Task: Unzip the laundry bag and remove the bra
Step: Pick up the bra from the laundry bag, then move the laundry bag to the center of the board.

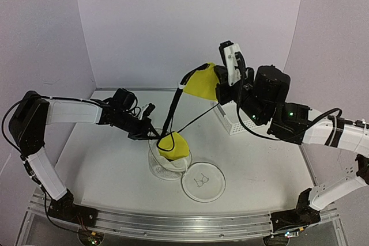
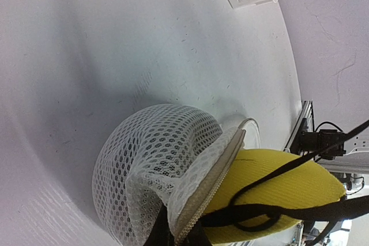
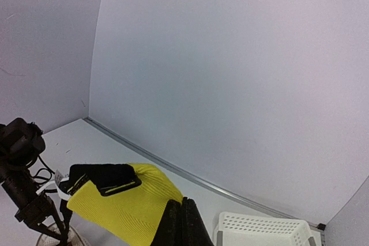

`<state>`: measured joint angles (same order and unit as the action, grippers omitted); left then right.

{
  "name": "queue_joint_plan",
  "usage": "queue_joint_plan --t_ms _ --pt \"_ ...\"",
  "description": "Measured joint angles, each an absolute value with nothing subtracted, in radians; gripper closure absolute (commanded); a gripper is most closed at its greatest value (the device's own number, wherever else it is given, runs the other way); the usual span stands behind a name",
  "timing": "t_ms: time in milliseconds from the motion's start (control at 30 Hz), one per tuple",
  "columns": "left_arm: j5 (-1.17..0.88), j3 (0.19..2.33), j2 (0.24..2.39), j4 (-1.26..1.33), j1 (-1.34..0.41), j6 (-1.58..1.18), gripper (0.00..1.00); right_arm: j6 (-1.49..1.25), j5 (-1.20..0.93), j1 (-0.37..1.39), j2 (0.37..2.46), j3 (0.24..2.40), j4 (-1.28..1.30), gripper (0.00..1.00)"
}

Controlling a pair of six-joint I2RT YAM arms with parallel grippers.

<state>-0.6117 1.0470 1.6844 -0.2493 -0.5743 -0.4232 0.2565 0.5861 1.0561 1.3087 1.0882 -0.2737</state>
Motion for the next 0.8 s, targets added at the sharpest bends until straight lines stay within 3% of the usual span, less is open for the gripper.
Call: queue_joint_plan --t_ms 300,800 --pt "-0.654 1.178 1.773 -0.242 -0.592 -0.396 1.00 0.326 0.665 1.031 1.262 1.133 -0.272 1.00" --pt "-0.767 1.580 2.067 -0.209 -0.625 -0.407 1.00 0.375 0.731 0.914 1.258 1.179 -0.235 1.00"
